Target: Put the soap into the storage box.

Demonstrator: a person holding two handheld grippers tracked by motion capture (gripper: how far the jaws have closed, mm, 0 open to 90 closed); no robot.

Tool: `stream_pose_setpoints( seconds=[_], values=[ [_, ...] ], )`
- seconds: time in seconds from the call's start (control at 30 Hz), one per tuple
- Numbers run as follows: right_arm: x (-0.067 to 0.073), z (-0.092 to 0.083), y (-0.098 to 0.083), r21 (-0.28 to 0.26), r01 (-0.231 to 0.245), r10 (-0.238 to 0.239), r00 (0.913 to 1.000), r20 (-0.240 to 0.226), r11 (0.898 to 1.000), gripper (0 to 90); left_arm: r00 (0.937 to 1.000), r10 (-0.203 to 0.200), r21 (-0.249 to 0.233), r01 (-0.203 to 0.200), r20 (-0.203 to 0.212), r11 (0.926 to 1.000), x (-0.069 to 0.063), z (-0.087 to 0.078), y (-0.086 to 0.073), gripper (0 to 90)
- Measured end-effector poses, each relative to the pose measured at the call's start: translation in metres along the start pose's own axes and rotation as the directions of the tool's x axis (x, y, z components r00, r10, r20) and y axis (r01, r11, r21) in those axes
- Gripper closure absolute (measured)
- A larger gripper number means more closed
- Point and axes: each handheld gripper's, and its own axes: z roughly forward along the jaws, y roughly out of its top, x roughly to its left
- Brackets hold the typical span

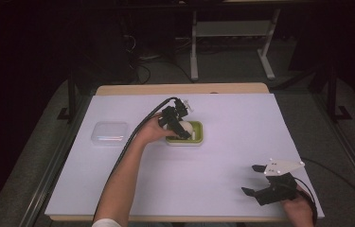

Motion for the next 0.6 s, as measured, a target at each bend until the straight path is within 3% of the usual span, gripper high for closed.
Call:
stream_pose_setpoints(
  seconds=[0.43, 0.6],
  values=[
    [0.001, 0.001, 0.001, 0.004, 0.001, -0.001, 1.0, -0.006, 1.0, 13.4, 1.0, -0.001, 0.002, 0.001, 0.002, 1.0, 0.0, -0.003, -0.001, 24.6],
    [0.001, 0.001, 0.001, 0.007, 0.004, -0.004, 1.0, -0.007, 1.0, 13.4, 1.0, 0.001, -0.038, -0.001, -0.001, 0.9993, -0.002, -0.012, 0.0, 25.0]
  ],
)
